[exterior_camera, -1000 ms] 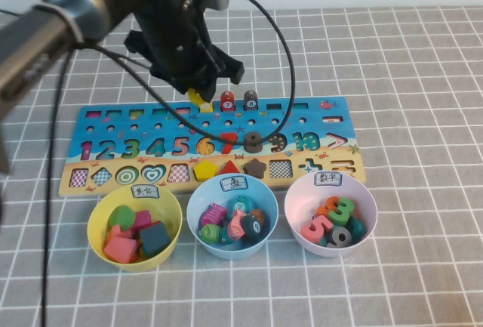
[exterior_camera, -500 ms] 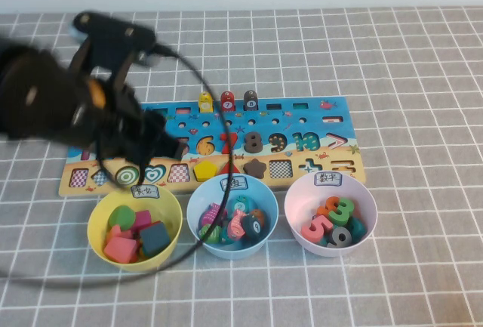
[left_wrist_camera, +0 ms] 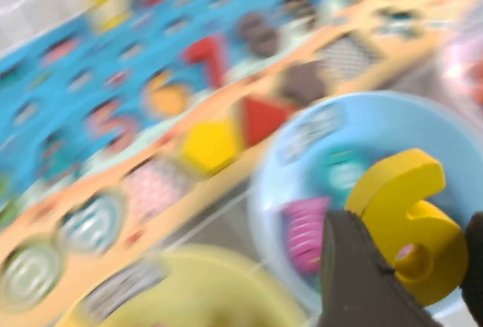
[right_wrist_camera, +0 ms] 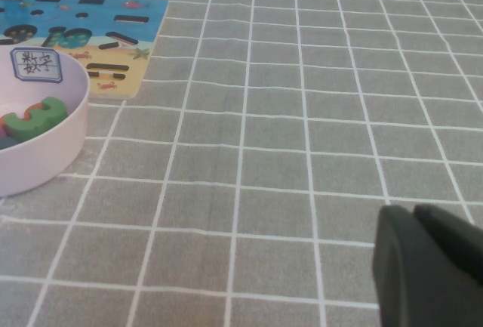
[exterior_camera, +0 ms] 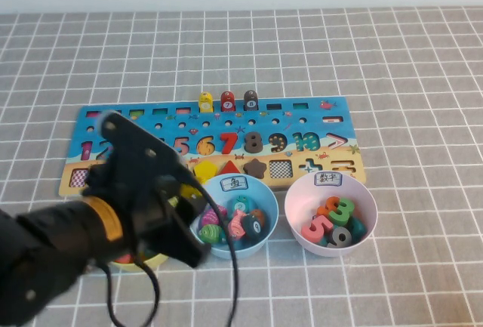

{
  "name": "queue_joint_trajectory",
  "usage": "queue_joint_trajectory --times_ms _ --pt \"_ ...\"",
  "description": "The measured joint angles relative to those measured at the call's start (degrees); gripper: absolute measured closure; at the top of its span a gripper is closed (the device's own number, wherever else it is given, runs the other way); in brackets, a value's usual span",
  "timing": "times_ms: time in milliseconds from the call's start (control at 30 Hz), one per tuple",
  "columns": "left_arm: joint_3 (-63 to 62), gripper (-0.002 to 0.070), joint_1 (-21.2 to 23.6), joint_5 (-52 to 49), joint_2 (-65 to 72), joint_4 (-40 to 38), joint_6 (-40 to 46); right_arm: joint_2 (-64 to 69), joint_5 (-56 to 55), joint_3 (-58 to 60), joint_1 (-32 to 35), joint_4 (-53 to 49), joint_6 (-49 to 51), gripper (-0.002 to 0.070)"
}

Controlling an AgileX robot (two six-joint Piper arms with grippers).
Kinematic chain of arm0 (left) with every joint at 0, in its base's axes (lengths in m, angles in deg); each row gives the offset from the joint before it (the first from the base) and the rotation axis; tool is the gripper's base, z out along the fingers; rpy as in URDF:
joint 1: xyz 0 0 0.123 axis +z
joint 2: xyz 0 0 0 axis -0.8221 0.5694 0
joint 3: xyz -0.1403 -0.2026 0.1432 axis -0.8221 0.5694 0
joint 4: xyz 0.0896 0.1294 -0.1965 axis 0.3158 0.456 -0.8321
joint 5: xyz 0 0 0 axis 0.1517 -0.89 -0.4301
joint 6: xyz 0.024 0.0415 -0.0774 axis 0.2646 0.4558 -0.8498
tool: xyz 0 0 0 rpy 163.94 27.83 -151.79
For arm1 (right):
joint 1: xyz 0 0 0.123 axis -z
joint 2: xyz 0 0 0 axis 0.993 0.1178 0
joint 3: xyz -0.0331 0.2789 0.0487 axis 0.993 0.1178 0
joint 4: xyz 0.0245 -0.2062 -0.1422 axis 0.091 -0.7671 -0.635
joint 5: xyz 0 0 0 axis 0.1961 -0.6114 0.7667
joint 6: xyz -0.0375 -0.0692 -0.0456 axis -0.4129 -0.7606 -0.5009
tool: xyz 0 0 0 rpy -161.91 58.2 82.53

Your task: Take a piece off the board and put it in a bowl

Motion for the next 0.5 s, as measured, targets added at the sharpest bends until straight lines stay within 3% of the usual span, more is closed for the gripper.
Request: queue_joint_trajectory --times_ms 167,300,500 --pt "0.3 0.0426 -6.5 3.6 2.8 0.5 1.1 0.0 0.0 0.0 0.0 0.0 0.0 0.0694" --pt "-0.5 0.0426 -8.0 3.5 6.8 0.5 -2.3 0.0 0.0 0.0 0.0 0.0 0.0 0.0694" --pt "-10.4 0.0426 -9.5 -8.8 14.9 0.4 -5.8 0.0 0.0 0.0 0.0 0.0 0.0 0.0694"
